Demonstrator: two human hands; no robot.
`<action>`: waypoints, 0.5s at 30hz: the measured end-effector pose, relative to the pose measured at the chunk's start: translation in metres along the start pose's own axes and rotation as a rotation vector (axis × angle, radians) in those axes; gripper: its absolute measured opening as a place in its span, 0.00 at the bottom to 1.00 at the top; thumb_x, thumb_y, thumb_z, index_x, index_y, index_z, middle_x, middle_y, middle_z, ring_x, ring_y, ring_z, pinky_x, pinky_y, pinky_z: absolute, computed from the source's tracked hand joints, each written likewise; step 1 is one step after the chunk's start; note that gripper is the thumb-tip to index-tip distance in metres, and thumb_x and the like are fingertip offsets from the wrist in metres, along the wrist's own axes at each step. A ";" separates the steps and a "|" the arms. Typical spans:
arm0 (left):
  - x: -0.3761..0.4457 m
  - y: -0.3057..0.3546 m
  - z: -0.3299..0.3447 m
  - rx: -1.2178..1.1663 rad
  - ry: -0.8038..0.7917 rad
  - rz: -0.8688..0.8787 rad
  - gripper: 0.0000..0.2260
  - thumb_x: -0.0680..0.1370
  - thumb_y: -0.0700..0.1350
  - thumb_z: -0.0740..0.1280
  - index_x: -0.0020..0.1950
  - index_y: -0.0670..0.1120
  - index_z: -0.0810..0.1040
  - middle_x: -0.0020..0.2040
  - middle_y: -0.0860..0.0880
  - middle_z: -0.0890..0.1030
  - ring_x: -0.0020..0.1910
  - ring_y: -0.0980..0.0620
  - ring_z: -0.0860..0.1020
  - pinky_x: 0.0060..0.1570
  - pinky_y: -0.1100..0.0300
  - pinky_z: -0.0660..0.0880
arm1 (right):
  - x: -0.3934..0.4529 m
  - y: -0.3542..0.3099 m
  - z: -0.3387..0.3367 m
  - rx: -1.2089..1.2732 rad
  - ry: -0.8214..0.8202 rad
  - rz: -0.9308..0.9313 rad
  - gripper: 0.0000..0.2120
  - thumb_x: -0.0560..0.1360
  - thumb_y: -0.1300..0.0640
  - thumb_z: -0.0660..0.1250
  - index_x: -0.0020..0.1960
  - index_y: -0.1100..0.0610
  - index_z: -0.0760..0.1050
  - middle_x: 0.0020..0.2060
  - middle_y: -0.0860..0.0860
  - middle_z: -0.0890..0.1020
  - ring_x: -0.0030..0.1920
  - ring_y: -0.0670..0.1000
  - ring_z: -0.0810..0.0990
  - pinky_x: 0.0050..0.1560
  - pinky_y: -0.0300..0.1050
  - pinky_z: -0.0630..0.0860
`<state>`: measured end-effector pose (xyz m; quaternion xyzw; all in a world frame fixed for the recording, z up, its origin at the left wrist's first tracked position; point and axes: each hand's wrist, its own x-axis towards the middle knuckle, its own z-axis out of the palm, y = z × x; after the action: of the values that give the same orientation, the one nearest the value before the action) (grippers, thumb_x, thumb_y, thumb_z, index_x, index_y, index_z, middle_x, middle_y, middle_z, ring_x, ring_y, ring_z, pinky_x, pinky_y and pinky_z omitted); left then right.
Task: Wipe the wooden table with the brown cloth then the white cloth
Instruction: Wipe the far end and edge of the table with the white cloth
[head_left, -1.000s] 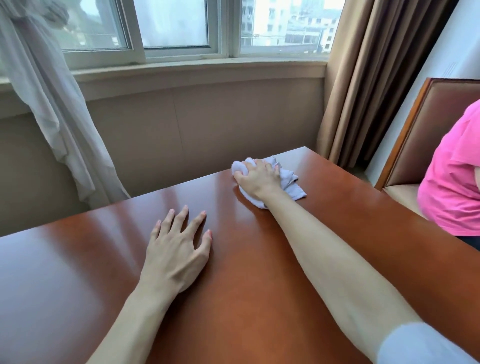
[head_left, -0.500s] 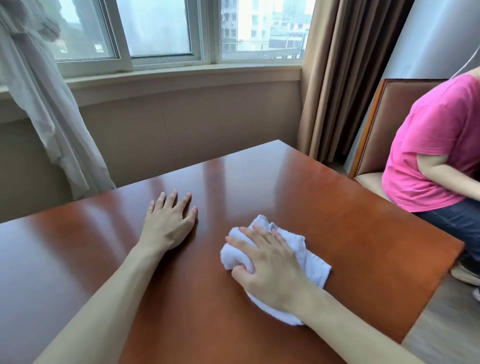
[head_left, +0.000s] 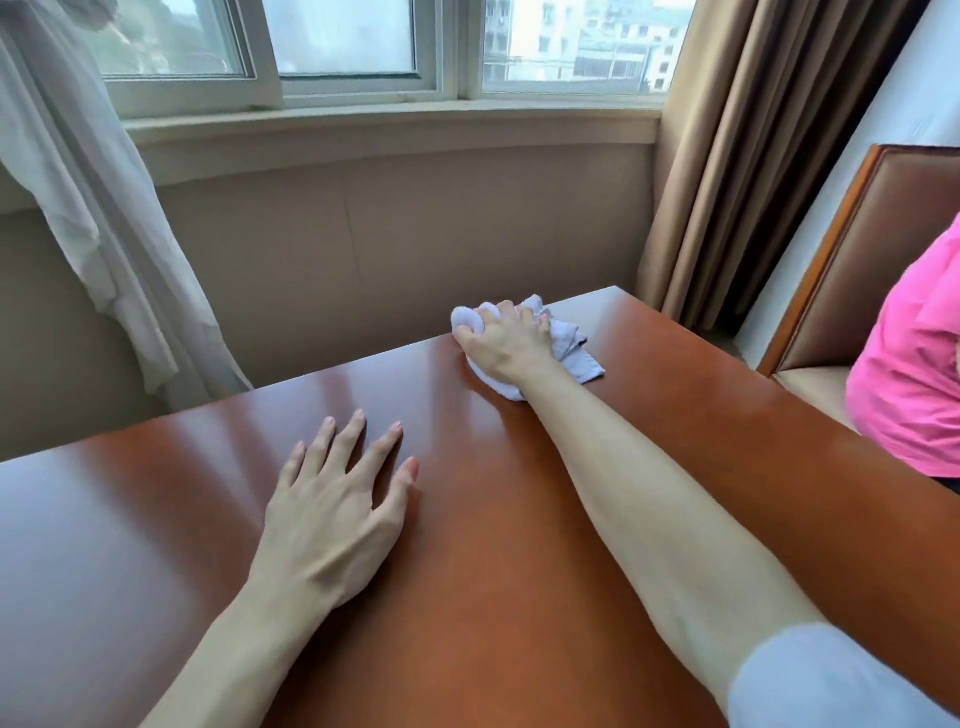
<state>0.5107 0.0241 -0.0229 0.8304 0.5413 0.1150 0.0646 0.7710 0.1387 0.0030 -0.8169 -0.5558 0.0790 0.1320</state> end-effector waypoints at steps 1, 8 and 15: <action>0.000 0.001 -0.001 -0.004 -0.010 0.000 0.34 0.75 0.69 0.36 0.80 0.65 0.54 0.82 0.56 0.50 0.81 0.54 0.46 0.79 0.53 0.43 | 0.000 0.000 0.000 0.005 -0.011 -0.005 0.25 0.79 0.40 0.52 0.70 0.48 0.72 0.70 0.54 0.72 0.74 0.59 0.64 0.77 0.63 0.47; 0.000 0.003 -0.005 0.032 -0.088 0.007 0.28 0.81 0.67 0.46 0.81 0.61 0.54 0.83 0.52 0.51 0.81 0.49 0.47 0.79 0.48 0.46 | -0.154 0.017 -0.006 0.039 -0.029 -0.205 0.26 0.78 0.39 0.52 0.73 0.45 0.67 0.76 0.47 0.67 0.77 0.56 0.59 0.78 0.61 0.49; 0.008 0.033 -0.024 0.196 -0.134 0.043 0.28 0.82 0.63 0.47 0.76 0.48 0.65 0.80 0.44 0.59 0.80 0.40 0.53 0.75 0.37 0.52 | -0.356 0.068 -0.024 -0.042 -0.103 -0.303 0.38 0.70 0.37 0.41 0.80 0.36 0.56 0.81 0.39 0.54 0.82 0.47 0.46 0.80 0.52 0.38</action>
<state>0.5368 0.0174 0.0084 0.8500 0.5265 0.0072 0.0165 0.7066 -0.2190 -0.0010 -0.7213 -0.6801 0.0885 0.0967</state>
